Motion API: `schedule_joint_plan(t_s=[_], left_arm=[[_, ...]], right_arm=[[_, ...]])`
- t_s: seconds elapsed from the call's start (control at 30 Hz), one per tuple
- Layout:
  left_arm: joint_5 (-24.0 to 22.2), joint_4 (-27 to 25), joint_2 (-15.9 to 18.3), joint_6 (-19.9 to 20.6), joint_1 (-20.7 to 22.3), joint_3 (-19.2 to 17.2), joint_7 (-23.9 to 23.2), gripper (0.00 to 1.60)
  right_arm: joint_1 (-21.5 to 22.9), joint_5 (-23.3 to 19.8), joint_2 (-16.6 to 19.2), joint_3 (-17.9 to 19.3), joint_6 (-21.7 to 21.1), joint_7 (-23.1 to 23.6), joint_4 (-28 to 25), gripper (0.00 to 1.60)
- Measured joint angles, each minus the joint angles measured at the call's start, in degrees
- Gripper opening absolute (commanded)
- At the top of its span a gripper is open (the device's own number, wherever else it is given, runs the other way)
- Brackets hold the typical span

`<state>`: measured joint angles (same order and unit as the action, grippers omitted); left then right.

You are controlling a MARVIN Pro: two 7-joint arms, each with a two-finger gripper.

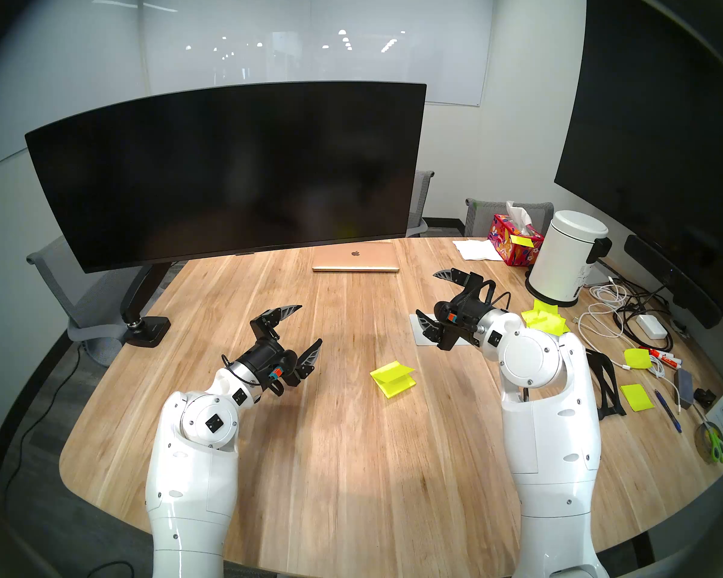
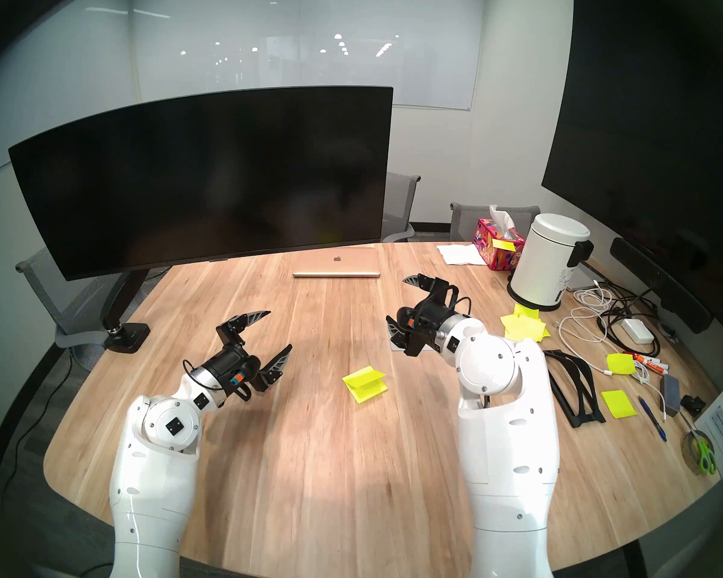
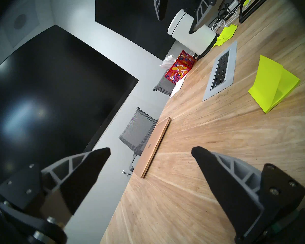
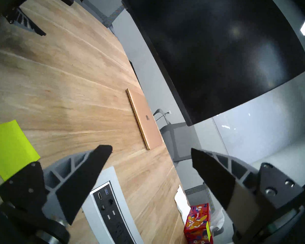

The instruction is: Peel one sticky note off the pad and stick it onto the monitor, then press it flat

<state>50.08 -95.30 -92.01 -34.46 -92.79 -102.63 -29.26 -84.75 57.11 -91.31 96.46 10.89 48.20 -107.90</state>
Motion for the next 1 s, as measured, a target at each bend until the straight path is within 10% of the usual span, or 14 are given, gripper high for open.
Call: schedule_joint_plan(t_s=[1.0], left_arm=[[0.01, 0.0, -0.02, 0.0, 0.0, -0.01, 0.0, 1.6]], right_arm=[[0.96, -2.1, 2.74, 1.83, 0.84, 12.44, 0.55, 1.6]])
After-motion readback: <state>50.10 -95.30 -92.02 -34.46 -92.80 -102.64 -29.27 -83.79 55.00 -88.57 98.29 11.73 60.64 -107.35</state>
